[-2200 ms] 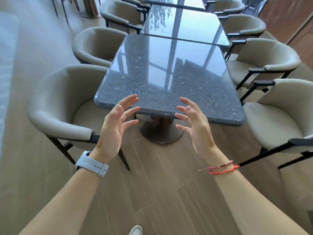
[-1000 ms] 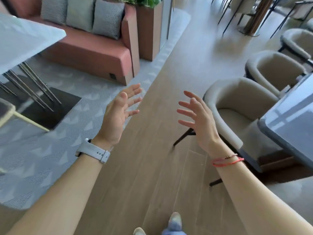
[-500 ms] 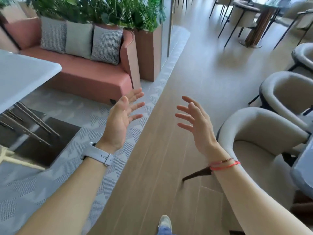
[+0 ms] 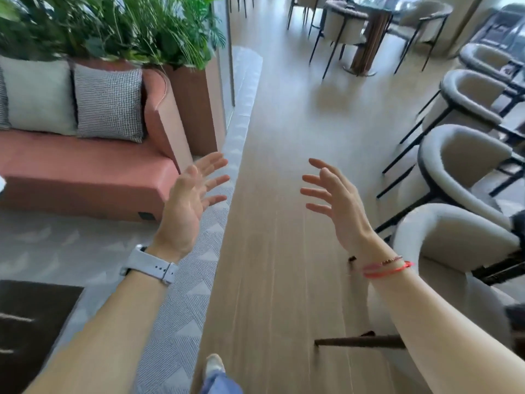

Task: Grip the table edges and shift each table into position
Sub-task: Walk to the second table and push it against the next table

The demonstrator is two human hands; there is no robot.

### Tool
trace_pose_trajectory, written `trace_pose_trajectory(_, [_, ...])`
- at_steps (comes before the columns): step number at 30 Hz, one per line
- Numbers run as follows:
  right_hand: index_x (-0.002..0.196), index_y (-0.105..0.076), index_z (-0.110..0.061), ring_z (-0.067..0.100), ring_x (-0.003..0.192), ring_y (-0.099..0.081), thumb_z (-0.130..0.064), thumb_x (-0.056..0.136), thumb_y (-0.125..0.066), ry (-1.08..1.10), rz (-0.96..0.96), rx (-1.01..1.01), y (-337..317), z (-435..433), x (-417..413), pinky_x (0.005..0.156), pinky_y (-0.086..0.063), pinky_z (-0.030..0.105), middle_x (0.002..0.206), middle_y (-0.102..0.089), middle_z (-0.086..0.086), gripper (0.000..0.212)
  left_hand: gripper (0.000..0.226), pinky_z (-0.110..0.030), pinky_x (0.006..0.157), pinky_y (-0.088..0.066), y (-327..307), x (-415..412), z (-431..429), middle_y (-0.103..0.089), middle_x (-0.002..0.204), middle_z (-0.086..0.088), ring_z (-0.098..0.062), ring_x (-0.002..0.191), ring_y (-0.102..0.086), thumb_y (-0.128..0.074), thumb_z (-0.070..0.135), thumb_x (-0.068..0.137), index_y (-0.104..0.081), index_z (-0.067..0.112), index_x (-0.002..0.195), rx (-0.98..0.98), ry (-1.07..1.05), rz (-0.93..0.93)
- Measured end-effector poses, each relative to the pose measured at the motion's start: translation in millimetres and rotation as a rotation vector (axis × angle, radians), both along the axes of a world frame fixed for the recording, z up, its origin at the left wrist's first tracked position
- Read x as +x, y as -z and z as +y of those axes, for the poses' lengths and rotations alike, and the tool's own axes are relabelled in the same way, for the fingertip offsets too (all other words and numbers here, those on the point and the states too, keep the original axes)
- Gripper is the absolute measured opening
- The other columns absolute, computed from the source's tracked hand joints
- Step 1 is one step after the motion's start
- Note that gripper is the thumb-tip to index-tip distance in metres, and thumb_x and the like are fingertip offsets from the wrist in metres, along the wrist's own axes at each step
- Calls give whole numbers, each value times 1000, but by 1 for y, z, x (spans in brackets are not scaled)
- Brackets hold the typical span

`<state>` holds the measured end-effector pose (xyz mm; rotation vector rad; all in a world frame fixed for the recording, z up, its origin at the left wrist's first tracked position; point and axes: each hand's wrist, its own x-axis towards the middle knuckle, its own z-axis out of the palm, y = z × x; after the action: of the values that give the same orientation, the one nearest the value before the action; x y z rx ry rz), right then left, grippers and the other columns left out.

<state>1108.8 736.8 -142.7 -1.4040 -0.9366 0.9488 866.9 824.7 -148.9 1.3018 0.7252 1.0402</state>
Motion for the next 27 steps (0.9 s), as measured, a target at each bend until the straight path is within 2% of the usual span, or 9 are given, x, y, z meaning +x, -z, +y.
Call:
trace_pose_trajectory(3, [129,-62,-40,21,109,-70,-66,77,-57,99,10,-2,-5,39,3,95,-56,46,127,-68,3,58,95,-46,100,-46,-2,6,66,-60,144,-5,-24,126,-59,-61,87,70,-58,20,138,0,108,11])
trace_pose_trajectory(5, [129,-62,-40,21,109,-70,-63,81,-56,163,19,-1,-9,58,9,93,-57,44,128,-67,3,54,95,-45,98,-46,-5,21,102,-61,141,-3,-24,125,-59,-63,86,69,-58,21,138,-19,186,-15])
trace_pose_trajectory(8, [125,-62,-42,21,109,-70,-57,85,-53,282,50,4,-11,84,27,95,-56,47,127,-67,4,43,96,-43,97,-48,-7,58,148,-63,138,1,-25,126,-60,-65,86,65,-58,23,136,-59,290,-45])
trace_pose_trajectory(13, [124,-63,-41,22,108,-69,-66,69,-57,480,96,22,-5,115,76,91,-55,45,126,-67,5,61,95,-52,104,-45,-5,141,206,-62,141,-2,-34,134,-56,-68,85,63,-60,25,135,-95,443,-57])
trace_pose_trajectory(18, [132,-60,-34,24,110,-69,-53,86,-50,642,144,56,9,149,152,95,-54,51,128,-66,8,51,94,-51,102,-48,-5,233,255,-62,143,-2,-32,133,-58,-67,87,62,-61,27,134,-79,563,-27])
trace_pose_trajectory(27, [126,-61,-40,25,112,-68,-51,88,-49,838,143,73,-2,207,263,95,-55,48,128,-66,8,42,92,-55,106,-46,-14,393,335,-61,145,0,-30,133,-58,-66,87,63,-61,29,134,-76,785,-4])
